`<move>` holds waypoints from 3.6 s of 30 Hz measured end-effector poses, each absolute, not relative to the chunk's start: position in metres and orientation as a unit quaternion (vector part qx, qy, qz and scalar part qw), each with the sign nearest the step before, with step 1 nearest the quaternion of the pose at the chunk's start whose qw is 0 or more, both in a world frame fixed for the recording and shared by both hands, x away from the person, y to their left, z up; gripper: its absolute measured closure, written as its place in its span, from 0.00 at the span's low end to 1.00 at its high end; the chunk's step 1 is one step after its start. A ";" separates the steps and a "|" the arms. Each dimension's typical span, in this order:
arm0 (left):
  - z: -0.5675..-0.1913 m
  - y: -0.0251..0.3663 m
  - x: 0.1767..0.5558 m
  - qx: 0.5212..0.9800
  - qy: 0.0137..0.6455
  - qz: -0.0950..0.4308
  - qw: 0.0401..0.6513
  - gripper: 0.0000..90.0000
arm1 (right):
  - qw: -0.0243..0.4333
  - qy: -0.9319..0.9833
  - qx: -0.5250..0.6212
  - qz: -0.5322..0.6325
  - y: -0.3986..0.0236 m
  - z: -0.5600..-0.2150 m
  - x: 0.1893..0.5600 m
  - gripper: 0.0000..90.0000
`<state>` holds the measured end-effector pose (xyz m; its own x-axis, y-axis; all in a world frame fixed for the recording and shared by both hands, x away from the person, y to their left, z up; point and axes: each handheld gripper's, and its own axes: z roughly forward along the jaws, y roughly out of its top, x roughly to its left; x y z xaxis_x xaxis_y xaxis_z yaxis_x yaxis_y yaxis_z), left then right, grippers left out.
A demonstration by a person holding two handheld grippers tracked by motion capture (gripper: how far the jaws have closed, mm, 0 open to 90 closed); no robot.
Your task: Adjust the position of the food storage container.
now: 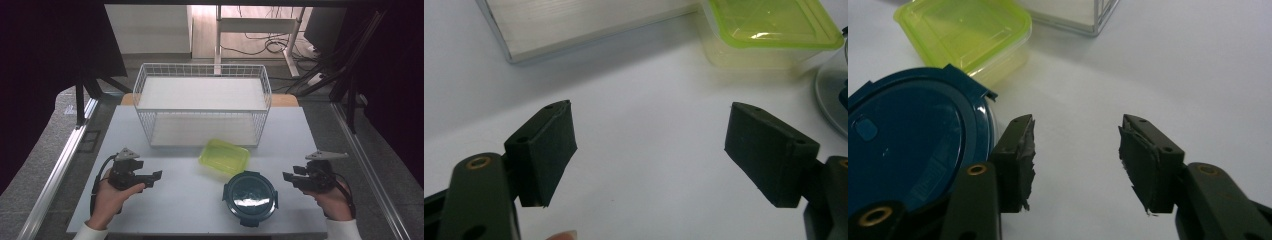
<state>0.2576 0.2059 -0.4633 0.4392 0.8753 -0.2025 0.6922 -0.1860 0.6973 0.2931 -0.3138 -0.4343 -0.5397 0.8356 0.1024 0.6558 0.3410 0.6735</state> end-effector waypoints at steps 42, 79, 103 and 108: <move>-0.474 0.195 0.259 0.774 0.509 0.106 0.361 0.21 | 0.074 0.863 0.421 0.270 -0.274 -0.468 0.290 0.99; -0.480 0.193 0.261 0.779 0.508 0.100 0.353 0.21 | 0.078 0.877 0.396 0.260 -0.224 -0.466 0.269 0.99; -0.480 0.195 0.260 0.777 0.510 0.101 0.355 0.21 | 0.081 0.884 0.376 0.267 -0.195 -0.471 0.264 0.99; -0.478 0.194 0.259 0.777 0.508 0.101 0.357 0.21 | 0.078 0.883 0.385 0.256 -0.214 -0.476 0.248 0.99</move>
<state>0.2595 0.1944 -0.4784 0.4633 0.8619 -0.2060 0.7182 -0.2290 0.6571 0.2483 -0.2142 -0.4759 -0.6909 0.7205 0.0599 0.6407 0.5717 0.5125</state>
